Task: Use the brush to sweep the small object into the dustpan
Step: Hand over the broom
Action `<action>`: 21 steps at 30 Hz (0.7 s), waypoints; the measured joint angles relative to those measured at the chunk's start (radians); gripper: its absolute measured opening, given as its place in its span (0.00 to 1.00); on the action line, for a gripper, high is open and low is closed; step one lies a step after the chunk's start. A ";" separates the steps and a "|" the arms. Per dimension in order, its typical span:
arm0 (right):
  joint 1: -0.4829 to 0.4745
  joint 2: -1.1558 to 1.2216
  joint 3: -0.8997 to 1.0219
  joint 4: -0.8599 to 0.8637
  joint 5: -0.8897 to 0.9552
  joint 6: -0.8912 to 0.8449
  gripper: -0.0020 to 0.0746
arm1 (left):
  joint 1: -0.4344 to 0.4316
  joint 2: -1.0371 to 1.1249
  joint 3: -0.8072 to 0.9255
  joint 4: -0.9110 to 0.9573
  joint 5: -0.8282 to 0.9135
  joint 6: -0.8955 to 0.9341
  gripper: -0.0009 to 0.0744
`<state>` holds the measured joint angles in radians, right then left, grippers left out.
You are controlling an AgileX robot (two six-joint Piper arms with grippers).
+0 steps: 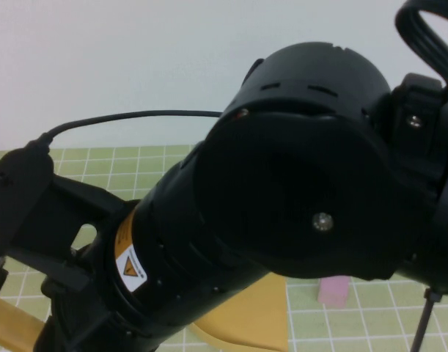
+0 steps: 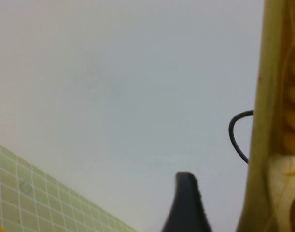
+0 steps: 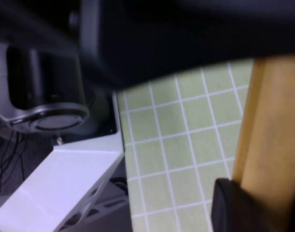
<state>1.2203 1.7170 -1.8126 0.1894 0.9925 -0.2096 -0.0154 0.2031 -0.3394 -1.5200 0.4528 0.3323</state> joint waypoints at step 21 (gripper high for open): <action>0.000 0.010 0.000 0.000 -0.028 -0.033 0.11 | 0.000 0.000 0.000 0.066 0.027 -0.002 0.21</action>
<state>1.2203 1.7268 -1.8126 0.1894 0.9647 -0.2421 -0.0154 0.2031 -0.3394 -1.4537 0.4793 0.3301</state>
